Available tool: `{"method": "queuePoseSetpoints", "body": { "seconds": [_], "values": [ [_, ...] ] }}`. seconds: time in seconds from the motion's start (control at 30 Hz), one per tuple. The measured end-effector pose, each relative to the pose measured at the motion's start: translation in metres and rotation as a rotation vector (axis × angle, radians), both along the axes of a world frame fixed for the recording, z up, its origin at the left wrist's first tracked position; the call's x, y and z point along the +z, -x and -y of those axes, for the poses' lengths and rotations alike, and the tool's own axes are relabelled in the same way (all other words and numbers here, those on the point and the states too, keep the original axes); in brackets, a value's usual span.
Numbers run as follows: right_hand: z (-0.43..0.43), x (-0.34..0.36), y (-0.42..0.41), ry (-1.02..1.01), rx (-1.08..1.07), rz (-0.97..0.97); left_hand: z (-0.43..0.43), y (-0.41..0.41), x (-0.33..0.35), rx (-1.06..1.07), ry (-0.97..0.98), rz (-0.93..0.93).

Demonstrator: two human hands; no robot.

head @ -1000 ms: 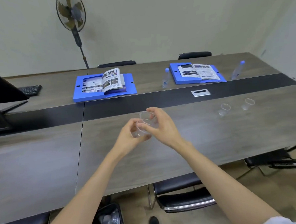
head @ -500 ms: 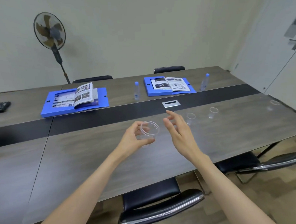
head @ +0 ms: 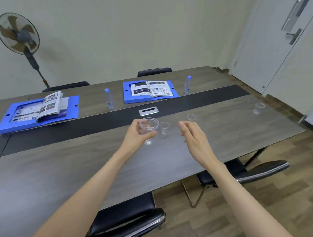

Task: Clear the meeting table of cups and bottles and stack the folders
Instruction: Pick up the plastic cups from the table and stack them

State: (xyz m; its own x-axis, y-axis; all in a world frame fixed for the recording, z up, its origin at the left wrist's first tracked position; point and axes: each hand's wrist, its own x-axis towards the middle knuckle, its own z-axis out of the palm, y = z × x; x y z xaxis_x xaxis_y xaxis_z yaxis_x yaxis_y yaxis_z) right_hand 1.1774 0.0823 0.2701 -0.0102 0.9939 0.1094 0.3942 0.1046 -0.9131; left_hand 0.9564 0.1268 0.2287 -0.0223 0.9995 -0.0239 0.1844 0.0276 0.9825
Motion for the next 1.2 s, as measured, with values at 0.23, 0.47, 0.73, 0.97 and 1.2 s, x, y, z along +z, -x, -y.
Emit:
{"method": "queuePoseSetpoints", "body": {
  "seconds": [0.23, 0.47, 0.73, 0.97, 1.2],
  "values": [
    [-0.074, -0.048, -0.042, 0.058, 0.016, 0.168, -0.087, -0.044, -0.022, 0.06, -0.013, 0.018],
    [-0.148, -0.098, -0.056, 0.19, 0.195, 0.416, -0.152, -0.052, -0.045, 0.174, 0.048, 0.059],
    [-0.274, -0.164, -0.046, 0.245, 0.351, 0.592, -0.185, -0.039, -0.071, 0.29, 0.137, 0.007],
    [-0.39, -0.23, -0.015, 0.219, 0.634, 0.898, -0.199, -0.055, -0.099, 0.511, 0.194, -0.026],
    [-0.417, -0.287, 0.001, 0.229, 0.848, 1.063, -0.196, -0.082, -0.125, 0.607, 0.284, -0.088]
  ]
}}
